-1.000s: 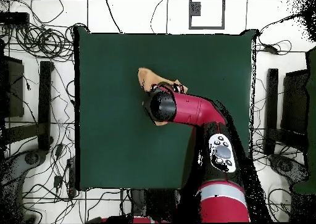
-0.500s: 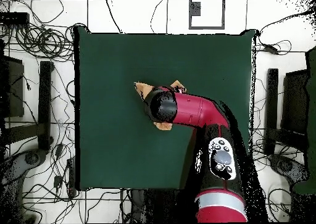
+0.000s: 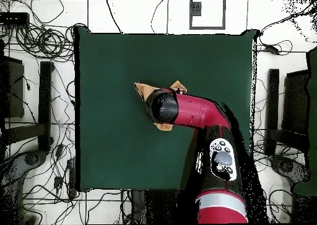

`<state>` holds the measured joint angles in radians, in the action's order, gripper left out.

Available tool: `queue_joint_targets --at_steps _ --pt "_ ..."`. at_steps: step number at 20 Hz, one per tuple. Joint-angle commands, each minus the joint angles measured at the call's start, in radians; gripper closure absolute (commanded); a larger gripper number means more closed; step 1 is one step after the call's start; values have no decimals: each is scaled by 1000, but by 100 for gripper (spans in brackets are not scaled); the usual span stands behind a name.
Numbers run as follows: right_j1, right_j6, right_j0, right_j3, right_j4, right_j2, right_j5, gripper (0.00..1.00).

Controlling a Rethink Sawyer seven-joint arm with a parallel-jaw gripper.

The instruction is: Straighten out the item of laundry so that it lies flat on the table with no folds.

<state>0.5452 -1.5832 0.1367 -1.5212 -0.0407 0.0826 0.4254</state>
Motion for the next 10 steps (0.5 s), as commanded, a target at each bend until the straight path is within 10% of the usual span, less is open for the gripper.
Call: queue_joint_targets --at_steps 1,10 --pt "-47 -171 -37 -38 22 -24 126 100" --pt "-42 -160 -31 -48 16 -35 101 100"
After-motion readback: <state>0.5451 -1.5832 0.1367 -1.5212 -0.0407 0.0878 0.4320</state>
